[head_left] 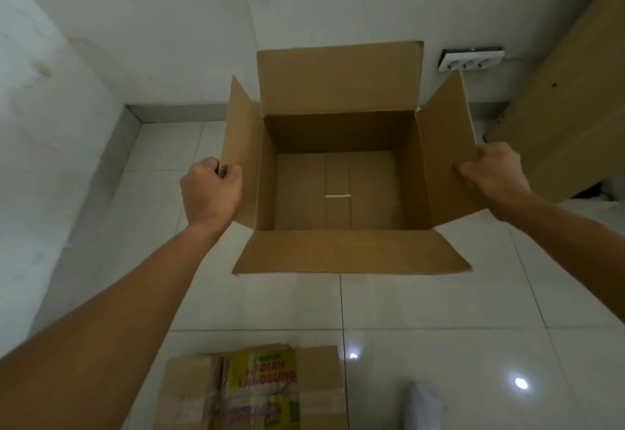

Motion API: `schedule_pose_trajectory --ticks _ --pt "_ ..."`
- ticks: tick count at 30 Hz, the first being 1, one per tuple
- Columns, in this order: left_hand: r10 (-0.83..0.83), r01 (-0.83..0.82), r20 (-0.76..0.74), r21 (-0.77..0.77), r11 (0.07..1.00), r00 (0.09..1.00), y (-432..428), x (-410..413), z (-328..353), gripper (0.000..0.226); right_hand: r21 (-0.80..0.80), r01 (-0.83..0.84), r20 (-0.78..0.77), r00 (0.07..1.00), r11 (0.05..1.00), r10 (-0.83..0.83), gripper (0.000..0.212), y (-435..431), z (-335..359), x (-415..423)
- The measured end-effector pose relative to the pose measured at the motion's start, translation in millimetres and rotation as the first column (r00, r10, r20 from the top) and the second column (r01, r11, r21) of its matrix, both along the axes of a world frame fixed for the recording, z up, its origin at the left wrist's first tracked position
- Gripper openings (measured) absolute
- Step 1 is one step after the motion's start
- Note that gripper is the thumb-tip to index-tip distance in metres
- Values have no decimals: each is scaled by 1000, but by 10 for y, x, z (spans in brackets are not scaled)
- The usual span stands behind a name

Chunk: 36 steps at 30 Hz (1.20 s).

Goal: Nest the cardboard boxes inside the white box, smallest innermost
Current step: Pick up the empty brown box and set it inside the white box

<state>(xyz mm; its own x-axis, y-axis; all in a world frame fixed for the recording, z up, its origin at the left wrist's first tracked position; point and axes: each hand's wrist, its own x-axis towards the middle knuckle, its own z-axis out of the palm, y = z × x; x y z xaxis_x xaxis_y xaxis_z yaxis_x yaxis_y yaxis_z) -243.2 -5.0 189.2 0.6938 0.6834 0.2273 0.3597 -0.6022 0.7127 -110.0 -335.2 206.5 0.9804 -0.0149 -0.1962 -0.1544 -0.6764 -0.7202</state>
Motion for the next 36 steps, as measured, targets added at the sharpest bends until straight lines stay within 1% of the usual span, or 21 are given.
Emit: schedule_pose_trajectory --ticks 4,12,16,19,22,24,28,33,36 --pt "29 -28 -22 38 999 999 -88 553 19 43 16 -28 27 999 999 28 5 -85 54 562" --pt "109 -107 -53 39 994 993 -225 1458 24 42 35 -58 18 998 998 57 17 -183 44 1526" --pt "103 -102 -42 23 994 994 -218 1843 46 41 46 -65 31 997 997 64 7 -147 2 1925" --pt "86 -86 -7 -6 996 996 -182 2101 33 43 37 -73 43 997 997 71 8 -85 -43 2180" --pt "80 -80 -5 -38 996 997 -89 2382 -18 44 14 -71 55 996 997 71 6 37 -102 2425" --pt "61 -62 -27 -34 997 998 -11 2570 -126 43 -7 -64 37 997 998 64 6 130 -215 2565" --pt "32 -34 -60 -40 999 998 150 2875 -460 41 -49 -45 20 999 998 46 14 324 -570 2836" --pt "42 -50 -127 -61 997 991 303 3096 -961 39 -74 -17 -19 1000 997 16 20 484 -1103 3014" --pt "45 -56 -164 -59 997 985 342 3173 -1238 38 -81 -10 -48 999 997 6 18 536 -1390 3082"
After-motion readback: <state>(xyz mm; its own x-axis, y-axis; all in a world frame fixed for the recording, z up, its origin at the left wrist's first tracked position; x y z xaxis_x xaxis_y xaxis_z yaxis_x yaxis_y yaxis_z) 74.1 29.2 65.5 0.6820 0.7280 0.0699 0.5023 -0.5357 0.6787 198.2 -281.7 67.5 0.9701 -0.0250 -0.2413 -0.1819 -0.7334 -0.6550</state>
